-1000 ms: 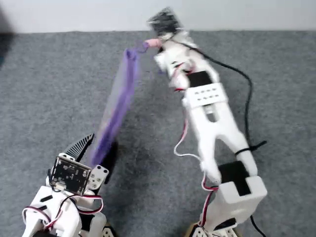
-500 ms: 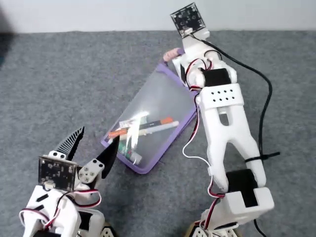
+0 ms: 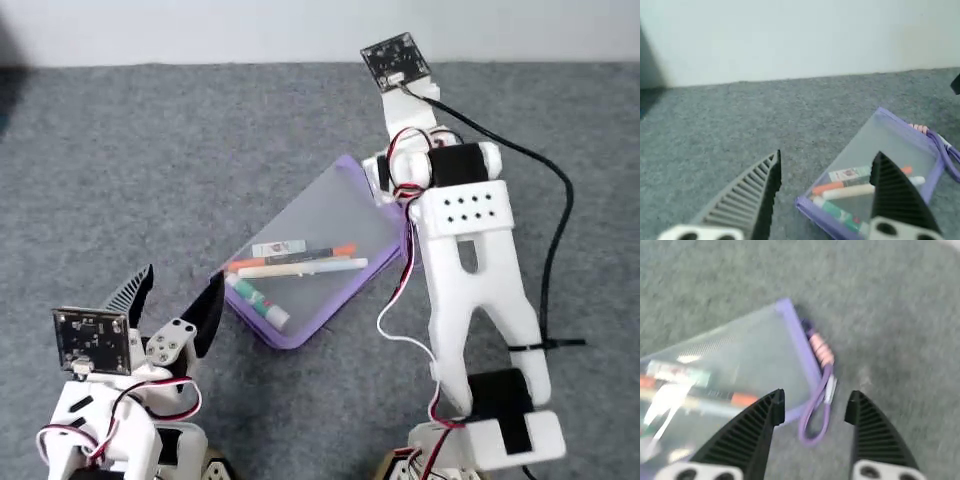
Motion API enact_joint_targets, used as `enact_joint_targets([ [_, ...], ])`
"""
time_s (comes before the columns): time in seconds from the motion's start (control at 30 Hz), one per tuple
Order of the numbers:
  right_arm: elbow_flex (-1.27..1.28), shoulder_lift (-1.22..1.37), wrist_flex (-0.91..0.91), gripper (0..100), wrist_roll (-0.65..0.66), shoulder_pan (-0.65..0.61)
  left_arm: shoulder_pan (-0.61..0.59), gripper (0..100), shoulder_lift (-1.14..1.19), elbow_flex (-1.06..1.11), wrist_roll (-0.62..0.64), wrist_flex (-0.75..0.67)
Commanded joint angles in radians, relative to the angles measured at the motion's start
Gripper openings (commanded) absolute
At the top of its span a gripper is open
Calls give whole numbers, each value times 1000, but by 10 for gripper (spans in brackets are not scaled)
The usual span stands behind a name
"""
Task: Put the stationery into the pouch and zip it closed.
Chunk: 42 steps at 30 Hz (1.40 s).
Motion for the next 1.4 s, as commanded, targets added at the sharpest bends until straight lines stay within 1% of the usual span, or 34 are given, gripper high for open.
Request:
enact_joint_targets([
  [0.0, -49, -97, 96, 113, -46, -12, -8, 283, -5, -4, 21, 44],
  [0.13, -49, -174, 214, 2, -106, -16, -8, 283, -5, -5, 21, 63],
  [0.2, -49, -222, 298, 21, -144, -27, -8, 280, -5, -10, 23, 68],
  [0.23, -49, -248, 343, 9, -164, -33, -8, 267, -5, -12, 23, 69],
  [0.3, -49, -298, 415, 9, -207, -53, -8, 206, -6, -13, 23, 89],
  [0.4, -48, -380, 460, 9, -256, -70, -8, 68, -6, -13, 23, 118],
  [0.43, -43, -409, 460, 9, -264, -68, -8, 18, -6, -13, 23, 126],
  [0.47, -28, -437, 460, 9, -264, -67, -8, 8, -6, -13, 23, 140],
  [0.53, 31, -506, 460, 9, -269, -64, -8, 17, -6, -13, 23, 166],
  [0.7, 269, -746, 455, 9, -272, -62, -5, 12, -6, -10, 49, 167],
  [0.87, 562, -1047, 367, 8, -265, -62, -3, 13, -5, 10, 49, 152],
  [1.1, 936, -1368, 205, 8, -264, -61, 0, 13, -3, 185, 29, 58],
  [1.23, 1082, -1477, 151, 8, -264, -61, -6, 13, -5, 326, -12, 6],
  [1.37, 1217, -1547, 139, 11, -262, -59, 0, 15, -5, 410, -26, -38],
])
